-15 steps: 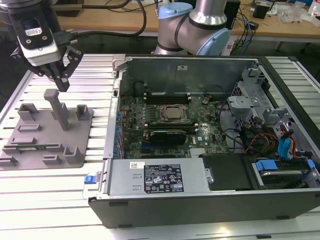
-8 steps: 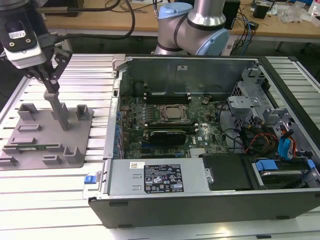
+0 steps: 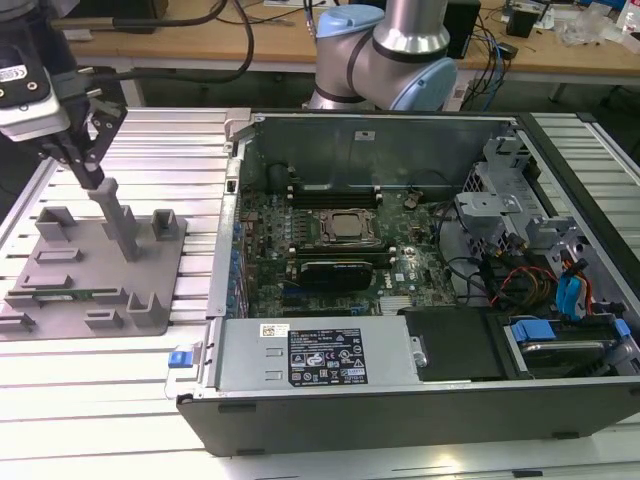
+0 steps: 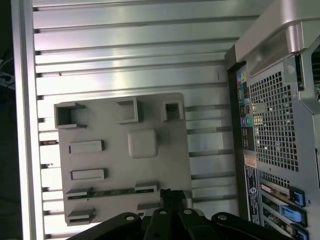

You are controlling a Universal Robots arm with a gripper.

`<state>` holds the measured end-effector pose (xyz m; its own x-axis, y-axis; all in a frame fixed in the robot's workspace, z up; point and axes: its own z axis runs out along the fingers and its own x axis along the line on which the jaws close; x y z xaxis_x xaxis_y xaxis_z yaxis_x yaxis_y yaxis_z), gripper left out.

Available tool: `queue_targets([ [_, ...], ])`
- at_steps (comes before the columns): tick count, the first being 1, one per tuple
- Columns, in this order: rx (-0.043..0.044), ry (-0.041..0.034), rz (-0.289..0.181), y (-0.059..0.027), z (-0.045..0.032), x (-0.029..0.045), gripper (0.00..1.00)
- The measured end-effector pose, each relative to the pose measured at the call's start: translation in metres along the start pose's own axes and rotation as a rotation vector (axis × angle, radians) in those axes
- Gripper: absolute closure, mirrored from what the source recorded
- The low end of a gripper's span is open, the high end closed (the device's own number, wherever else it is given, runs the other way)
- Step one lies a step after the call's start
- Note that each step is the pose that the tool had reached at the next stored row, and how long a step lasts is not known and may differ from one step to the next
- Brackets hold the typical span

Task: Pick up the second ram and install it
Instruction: 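Reach for the second ram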

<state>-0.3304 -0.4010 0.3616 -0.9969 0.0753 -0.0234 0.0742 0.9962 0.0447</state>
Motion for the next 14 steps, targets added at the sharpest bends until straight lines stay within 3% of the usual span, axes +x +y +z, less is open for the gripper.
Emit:
queue_targets([
  [14,0.0001,0.0001,0.0,-0.0054,0.0081,0.035,0.92],
])
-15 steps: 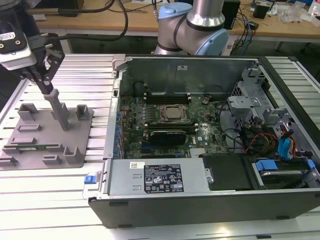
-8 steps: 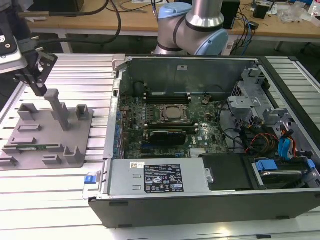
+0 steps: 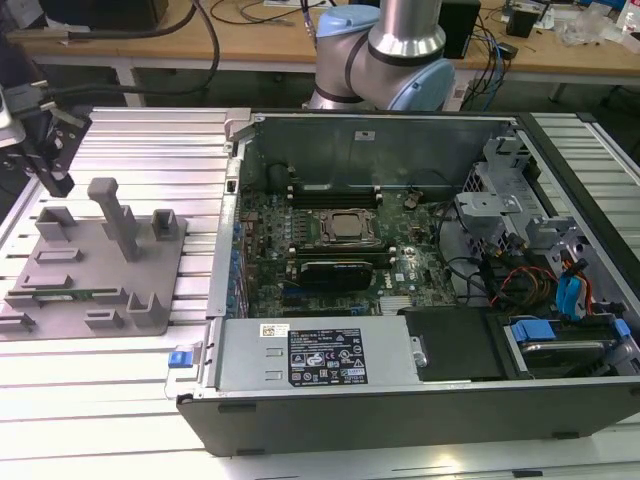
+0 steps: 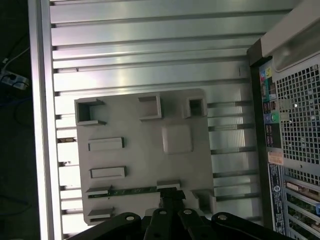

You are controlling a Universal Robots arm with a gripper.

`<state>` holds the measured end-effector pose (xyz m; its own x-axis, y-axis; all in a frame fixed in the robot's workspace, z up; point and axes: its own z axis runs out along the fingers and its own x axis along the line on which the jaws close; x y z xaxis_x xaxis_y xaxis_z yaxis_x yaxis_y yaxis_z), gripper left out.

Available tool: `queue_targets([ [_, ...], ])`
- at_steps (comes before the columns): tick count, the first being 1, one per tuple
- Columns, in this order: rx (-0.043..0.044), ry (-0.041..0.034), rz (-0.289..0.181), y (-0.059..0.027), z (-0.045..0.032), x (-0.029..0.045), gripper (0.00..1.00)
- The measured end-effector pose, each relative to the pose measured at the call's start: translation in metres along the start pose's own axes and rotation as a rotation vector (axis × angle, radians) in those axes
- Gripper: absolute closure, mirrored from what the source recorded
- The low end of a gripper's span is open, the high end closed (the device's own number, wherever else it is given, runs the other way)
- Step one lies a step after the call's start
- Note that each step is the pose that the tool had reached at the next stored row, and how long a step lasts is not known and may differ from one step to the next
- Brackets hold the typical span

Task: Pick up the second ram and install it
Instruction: 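Reach for the second ram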

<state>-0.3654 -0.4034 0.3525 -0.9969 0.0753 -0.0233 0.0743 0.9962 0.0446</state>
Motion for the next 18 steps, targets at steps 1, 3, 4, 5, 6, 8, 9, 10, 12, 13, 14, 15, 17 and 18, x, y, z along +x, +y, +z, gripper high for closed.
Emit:
queue_targets([
  [1,0.0,0.0,0.0,-0.0002,0.0005,0.0014,0.92],
  [3,0.0,0.0,0.0,-0.0014,0.0025,0.0059,0.92],
  [4,0.0,0.0,0.0,-0.0026,0.0042,0.009,0.92],
  [5,0.0,0.0,0.0,-0.0041,0.0062,0.0128,0.92],
  [6,0.0,0.0,0.0,-0.006,0.0081,0.0159,0.92],
  [8,0.0,0.0,0.0,-0.0075,0.0102,0.0187,0.92],
  [9,0.0,-0.0001,0.0,-0.0094,0.0132,0.0225,0.92],
  [10,-0.0001,-0.0001,0.0,-0.0111,0.0158,0.0249,0.92],
  [12,0.0,0.0002,0.0,-0.0133,0.0204,0.0281,0.92],
  [13,0.0,0.0002,0.0,-0.0138,0.0217,0.0291,0.92],
  [14,-0.0001,0.0002,0.0,-0.014,0.0227,0.0297,0.92],
  [15,0.0001,0.0005,0.0,-0.0144,0.0237,0.03,0.92],
  [17,0.0002,0.0007,0.0,-0.0144,0.0237,0.03,0.92],
  [18,0.0,0.0005,0.0,-0.0144,0.0239,0.03,0.92],
])
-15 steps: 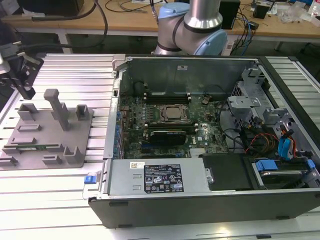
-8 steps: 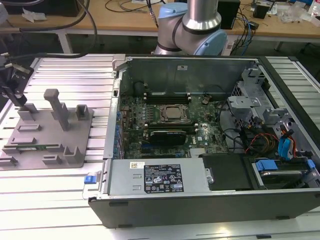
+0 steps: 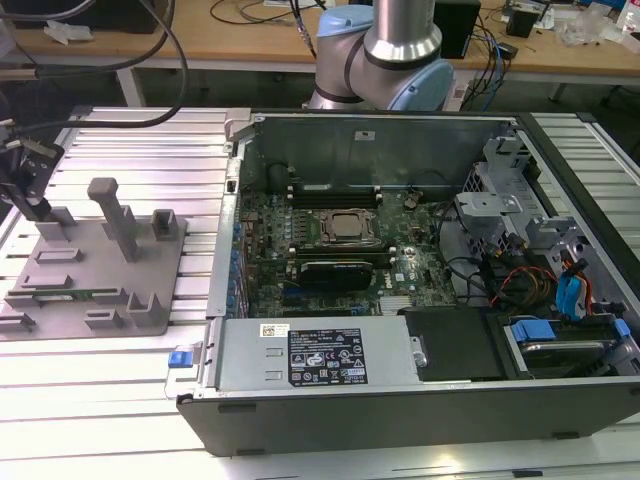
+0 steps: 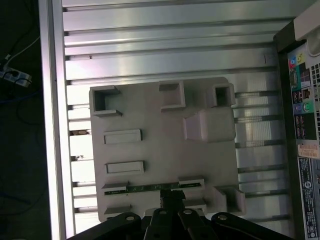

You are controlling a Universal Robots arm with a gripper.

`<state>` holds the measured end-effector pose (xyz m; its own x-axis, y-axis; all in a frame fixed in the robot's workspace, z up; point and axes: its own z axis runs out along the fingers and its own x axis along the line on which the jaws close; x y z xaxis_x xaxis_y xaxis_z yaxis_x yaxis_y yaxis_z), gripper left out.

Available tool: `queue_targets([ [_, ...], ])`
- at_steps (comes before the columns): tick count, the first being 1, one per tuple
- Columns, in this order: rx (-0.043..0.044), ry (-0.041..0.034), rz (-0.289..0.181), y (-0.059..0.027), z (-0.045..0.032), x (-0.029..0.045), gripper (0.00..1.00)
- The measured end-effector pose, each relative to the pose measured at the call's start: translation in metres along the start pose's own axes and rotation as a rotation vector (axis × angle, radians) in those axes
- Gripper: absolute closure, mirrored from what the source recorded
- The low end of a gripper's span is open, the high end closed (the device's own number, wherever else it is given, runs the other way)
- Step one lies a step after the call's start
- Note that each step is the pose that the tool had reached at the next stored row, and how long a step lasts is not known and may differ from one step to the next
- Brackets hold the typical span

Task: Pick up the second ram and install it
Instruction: 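Pick up the second ram and move it above second insertion slot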

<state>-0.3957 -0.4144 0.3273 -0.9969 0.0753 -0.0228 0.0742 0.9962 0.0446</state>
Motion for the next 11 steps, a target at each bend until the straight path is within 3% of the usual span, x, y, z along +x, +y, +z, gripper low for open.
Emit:
queue_targets([
  [11,0.0001,0.0,0.0,0.0,0.0002,0.0,0.92],
])
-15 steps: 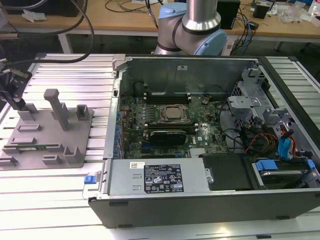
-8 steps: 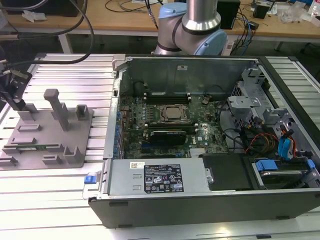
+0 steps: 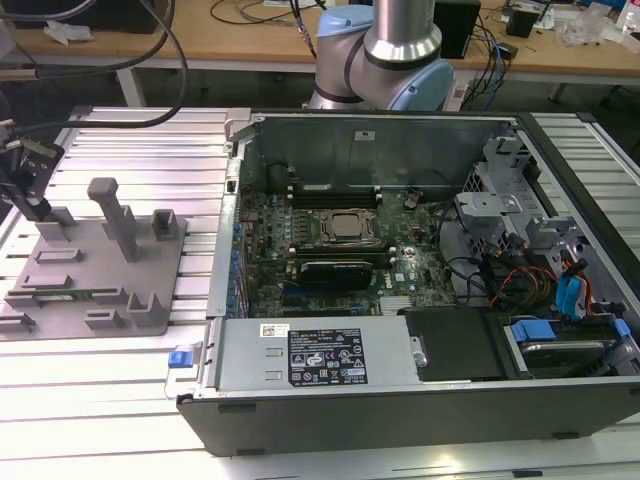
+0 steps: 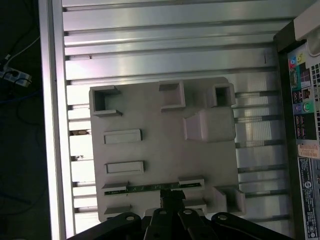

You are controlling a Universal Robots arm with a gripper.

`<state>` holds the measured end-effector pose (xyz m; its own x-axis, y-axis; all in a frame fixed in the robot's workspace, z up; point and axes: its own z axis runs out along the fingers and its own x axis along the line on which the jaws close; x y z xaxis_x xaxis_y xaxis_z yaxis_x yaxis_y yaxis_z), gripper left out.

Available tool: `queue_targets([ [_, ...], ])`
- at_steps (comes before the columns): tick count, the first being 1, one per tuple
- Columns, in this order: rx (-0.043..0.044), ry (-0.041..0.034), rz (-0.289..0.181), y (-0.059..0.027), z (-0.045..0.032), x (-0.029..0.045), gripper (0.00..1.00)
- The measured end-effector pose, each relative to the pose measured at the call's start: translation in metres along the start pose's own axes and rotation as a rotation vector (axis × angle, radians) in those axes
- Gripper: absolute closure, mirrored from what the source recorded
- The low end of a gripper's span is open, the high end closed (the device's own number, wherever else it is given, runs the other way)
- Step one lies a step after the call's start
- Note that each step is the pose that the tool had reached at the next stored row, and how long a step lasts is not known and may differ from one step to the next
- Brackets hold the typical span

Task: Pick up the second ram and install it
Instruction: 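Pick up the second ram and move it above second insertion slot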

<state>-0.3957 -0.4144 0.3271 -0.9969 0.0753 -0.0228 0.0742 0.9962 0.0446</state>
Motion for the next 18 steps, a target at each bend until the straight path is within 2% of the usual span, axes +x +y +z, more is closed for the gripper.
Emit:
queue_targets([
  [1,0.0,0.0,0.0,0.0,0.0,0.0,0.92],
  [2,-0.0005,0.0009,-0.021,0.0,0.0001,0.0,0.92],
  [5,-0.002,0.0072,-0.164,0.0,0.001,0.0,0.92],
  [7,-0.0024,0.0101,-0.227,-0.0001,0.0015,0.0,0.92],
  [8,-0.0032,0.0119,-0.274,-0.0001,0.0022,0.0,0.92],
  [10,-0.004,0.0137,-0.313,-0.0001,0.0028,0.0,0.92],
  [12,-0.0057,0.0172,-0.392,-0.0002,0.004,0.0001,0.92],
  [14,-0.0066,0.0189,-0.433,-0.0002,0.0047,0.0001,0.92],
  [18,-0.0092,0.0238,-0.546,-0.0003,0.0068,0.0001,0.92],
])
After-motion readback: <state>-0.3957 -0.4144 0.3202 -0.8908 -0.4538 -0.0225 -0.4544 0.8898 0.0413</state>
